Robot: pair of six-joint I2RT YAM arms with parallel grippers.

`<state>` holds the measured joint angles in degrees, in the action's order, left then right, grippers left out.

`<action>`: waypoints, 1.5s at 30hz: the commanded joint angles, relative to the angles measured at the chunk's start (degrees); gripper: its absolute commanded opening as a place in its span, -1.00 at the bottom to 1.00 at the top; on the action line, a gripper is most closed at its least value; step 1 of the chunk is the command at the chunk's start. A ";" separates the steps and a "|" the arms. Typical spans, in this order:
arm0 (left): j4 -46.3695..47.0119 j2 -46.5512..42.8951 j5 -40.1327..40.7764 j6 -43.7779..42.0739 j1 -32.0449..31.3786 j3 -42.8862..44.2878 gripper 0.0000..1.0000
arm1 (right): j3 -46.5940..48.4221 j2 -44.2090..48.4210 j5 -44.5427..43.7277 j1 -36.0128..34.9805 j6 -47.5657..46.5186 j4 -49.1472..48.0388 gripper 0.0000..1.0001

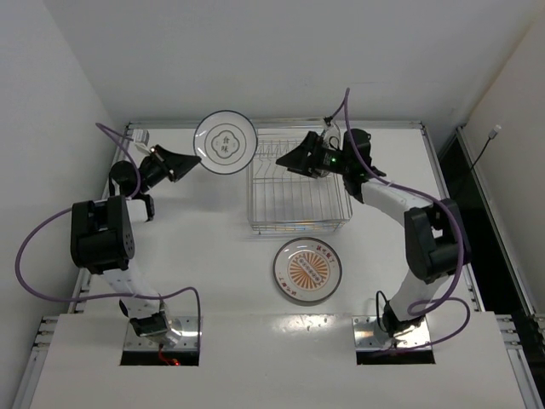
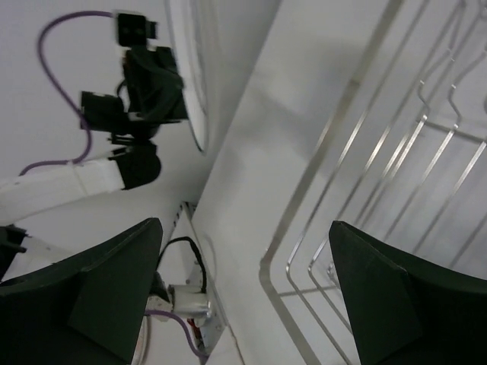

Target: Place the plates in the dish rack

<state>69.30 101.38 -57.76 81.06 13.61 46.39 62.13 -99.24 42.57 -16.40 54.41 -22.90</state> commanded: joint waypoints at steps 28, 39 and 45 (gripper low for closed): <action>-14.32 -3.11 -0.87 -15.82 -11.41 3.52 -0.22 | 2.73 5.26 -22.47 -5.30 -8.68 5.96 -1.00; -55.23 -9.10 16.45 -41.95 -11.41 11.70 0.08 | 17.24 6.17 -79.02 -10.93 -30.50 39.69 -1.00; -56.38 -7.16 16.98 -42.47 -11.41 12.23 0.08 | 20.56 0.55 -79.04 -9.00 -34.54 36.87 -1.00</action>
<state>14.28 94.04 -41.89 41.12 1.96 56.88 78.89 -96.97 -31.51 -26.37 24.32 14.63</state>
